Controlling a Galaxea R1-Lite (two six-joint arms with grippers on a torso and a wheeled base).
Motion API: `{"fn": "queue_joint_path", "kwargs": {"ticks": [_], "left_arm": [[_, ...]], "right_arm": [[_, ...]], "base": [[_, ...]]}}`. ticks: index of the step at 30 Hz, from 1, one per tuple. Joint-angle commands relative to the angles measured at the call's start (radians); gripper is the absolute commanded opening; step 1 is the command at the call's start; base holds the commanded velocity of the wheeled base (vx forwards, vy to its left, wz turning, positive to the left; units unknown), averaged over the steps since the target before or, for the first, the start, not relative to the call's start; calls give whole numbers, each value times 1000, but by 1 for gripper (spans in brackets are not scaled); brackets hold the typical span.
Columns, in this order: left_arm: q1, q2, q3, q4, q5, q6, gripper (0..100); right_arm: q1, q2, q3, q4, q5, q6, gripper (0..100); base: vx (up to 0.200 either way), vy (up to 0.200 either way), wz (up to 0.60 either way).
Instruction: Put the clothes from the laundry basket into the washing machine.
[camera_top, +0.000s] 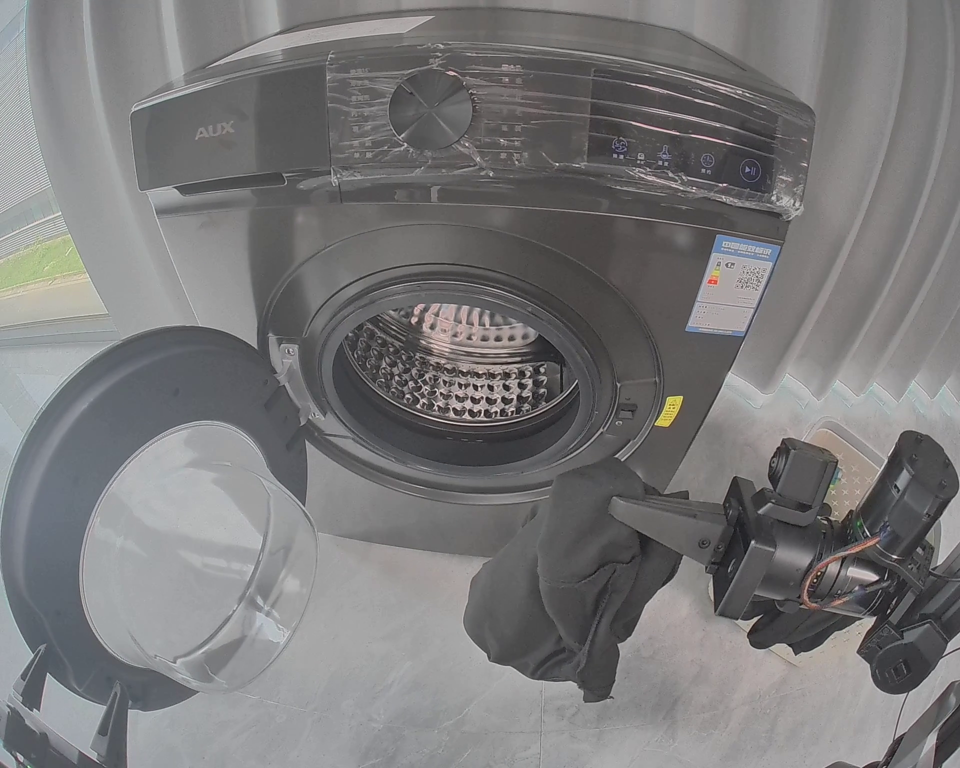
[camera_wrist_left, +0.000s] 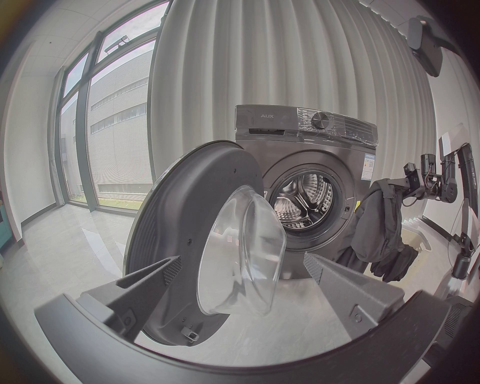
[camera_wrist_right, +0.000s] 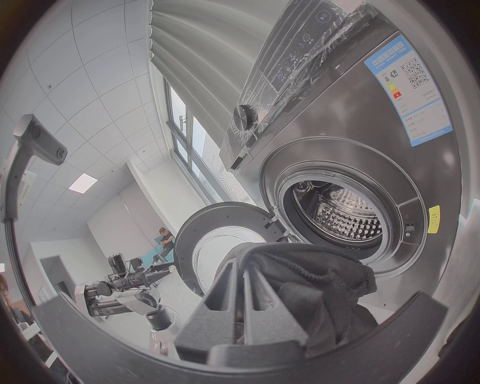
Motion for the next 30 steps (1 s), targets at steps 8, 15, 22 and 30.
{"fn": "queue_joint_path", "kwargs": {"ticks": [8, 15, 22, 30], "left_arm": [[0, -15, 16, 0, 2, 2, 100], [0, -15, 16, -1, 0, 0, 100], [0, -15, 16, 0, -6, 11, 100], [2, -16, 16, -6, -14, 20, 100]], "right_arm": [[-7, 11, 44, -4, -299, -157, 0], [-2, 14, 49, -12, -312, -163, 0], [4, 14, 37, -3, -312, -162, 0], [-1, 49, -20, 2, -388, -160, 0]], "base": [[0, 0, 0], [0, 0, 0], [0, 0, 0], [0, 0, 0]]}}
